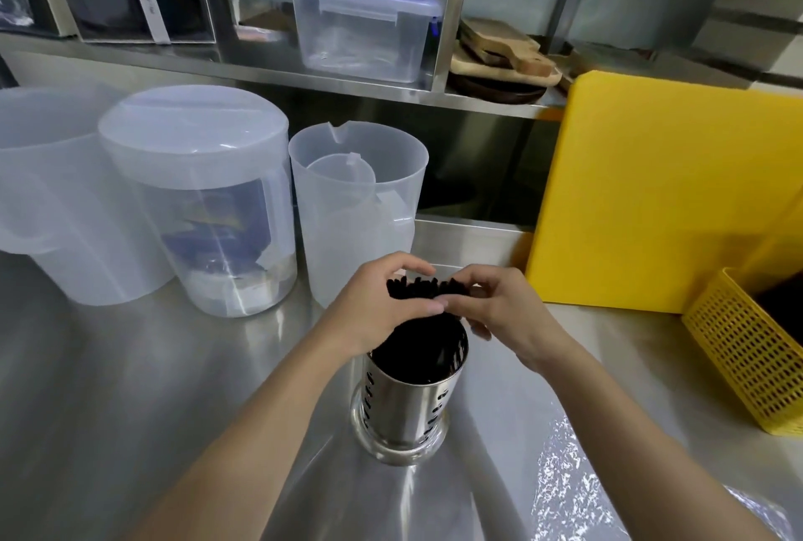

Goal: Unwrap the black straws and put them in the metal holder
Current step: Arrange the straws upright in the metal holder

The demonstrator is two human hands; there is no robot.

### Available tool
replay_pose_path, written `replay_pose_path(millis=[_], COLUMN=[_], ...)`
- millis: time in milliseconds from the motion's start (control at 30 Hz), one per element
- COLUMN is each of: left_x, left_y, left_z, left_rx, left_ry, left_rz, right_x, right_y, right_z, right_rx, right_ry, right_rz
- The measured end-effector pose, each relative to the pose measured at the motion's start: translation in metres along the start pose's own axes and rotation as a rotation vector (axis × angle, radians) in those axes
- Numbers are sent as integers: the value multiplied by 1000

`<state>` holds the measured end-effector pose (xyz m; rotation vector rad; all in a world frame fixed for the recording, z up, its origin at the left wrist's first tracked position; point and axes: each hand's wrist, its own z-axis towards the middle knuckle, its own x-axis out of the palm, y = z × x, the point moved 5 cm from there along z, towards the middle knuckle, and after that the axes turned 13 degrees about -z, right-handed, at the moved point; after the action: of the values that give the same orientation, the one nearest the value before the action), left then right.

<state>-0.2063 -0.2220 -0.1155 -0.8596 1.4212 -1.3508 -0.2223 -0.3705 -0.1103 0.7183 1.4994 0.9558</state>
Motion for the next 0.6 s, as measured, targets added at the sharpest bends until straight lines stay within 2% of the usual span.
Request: replay_pose_path(millis=[200,333,467,600], left_x=[-3,-4,-4,-1], left_y=[3,6,8,6], left_z=[1,1,1,0], left_rx=[-13,-30,-51,-19], left_ry=[-86,-106,-96,-77], left_rz=[-191,-225,-247,-218], right_x=[0,2,4,7], right_y=[-1,-3,3,10], right_z=[3,6,7,11], right_rx=[-20,-24,-37,-83], right_ry=[-55,-59,-28,-53], right_rz=[28,-43,39,-38])
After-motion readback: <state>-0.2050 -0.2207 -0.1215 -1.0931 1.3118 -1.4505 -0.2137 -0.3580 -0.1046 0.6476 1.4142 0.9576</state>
